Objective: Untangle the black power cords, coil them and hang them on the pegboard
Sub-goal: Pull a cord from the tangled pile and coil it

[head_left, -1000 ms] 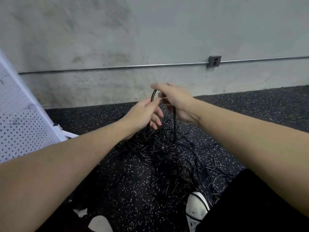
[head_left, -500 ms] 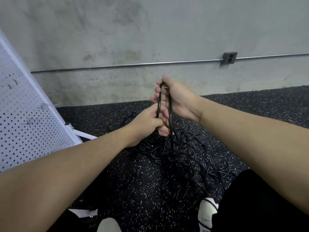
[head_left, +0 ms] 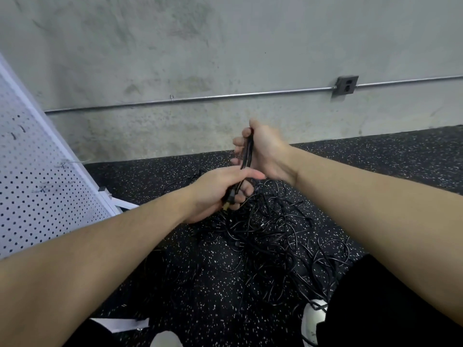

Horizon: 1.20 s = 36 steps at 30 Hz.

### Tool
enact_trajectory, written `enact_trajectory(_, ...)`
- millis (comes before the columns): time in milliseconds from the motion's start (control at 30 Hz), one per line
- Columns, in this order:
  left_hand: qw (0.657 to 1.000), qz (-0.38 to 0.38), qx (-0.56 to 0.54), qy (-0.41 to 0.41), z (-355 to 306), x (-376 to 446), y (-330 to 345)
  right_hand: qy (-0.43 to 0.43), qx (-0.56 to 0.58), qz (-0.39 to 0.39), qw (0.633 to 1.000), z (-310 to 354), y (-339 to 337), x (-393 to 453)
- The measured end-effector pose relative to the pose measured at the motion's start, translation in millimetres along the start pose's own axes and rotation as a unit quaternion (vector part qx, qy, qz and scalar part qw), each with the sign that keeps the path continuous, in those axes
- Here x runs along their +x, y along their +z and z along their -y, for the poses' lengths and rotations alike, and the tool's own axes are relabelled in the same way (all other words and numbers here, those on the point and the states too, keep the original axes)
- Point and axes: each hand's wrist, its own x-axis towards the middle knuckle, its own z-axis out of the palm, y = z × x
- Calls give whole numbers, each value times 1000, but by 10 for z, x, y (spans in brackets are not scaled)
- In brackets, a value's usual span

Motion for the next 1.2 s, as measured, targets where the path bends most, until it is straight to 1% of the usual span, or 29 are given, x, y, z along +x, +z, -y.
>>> enact_trajectory(67, 1000, -18, 8, 5, 32, -3, -14, 10, -40, 21, 999, -15, -69, -8)
enact_trajectory(167, 997, -61, -19, 34, 17, 2, -28, 27, -75, 98, 992, -72, -207, -29)
enact_trajectory(233, 993, -92, -39, 54, -20, 12, -5, 31, -174, 154, 972, -159, -307, -80)
enact_trajectory(300, 987, -130, -41, 79, -42, 29, 2, 31, -308, 217, 926, -236, -370, -153)
enact_trajectory(367, 982, -159, -24, 98, -47, 46, -23, 57, -407, 281, 867, -277, -411, -210)
enact_trajectory(433, 980, -167, -24, 107, -47, 60, -47, 88, -486, 316, 810, -293, -449, -242)
enact_trajectory(467, 978, -173, -27, 110, -43, 68, -59, 96, -514, 322, 789, -298, -476, -250)
enact_trajectory(567, 974, -196, -41, 105, -25, 87, -92, 120, -553, 335, 753, -314, -549, -249)
enact_trajectory(667, 967, -207, -94, 115, -31, 118, -87, 85, -605, 321, 724, -346, -584, -258)
enact_trajectory(733, 960, -220, -119, 129, -54, 148, -53, 91, -604, 322, 723, -369, -585, -283)
enact_trajectory(833, 954, -244, -110, 138, -66, 196, -23, 95, -611, 339, 709, -413, -576, -287)
enact_trajectory(867, 953, -251, -96, 137, -55, 210, -33, 96, -605, 339, 714, -408, -582, -284)
enact_trajectory(933, 952, -270, -64, 126, -32, 232, -72, 96, -566, 323, 752, -366, -622, -284)
enact_trajectory(967, 950, -283, -51, 118, -16, 243, -102, 87, -560, 306, 765, -325, -658, -282)
enact_trajectory(1000, 948, -296, -40, 109, 0, 253, -136, 70, -570, 286, 767, -283, -706, -274)
enact_trajectory(1033, 945, -309, -31, 100, 17, 260, -175, 52, -590, 267, 761, -247, -759, -272)
enact_trajectory(1100, 942, -326, -10, 82, 62, 272, -263, 35, -604, 254, 754, -201, -879, -258)
enact_trajectory(1133, 941, -330, 0, 71, 87, 275, -297, 36, -588, 262, 764, -183, -936, -251)
enact_trajectory(1200, 944, -326, 14, 48, 131, 274, -331, 22, -536, 269, 800, -133, -1012, -258)
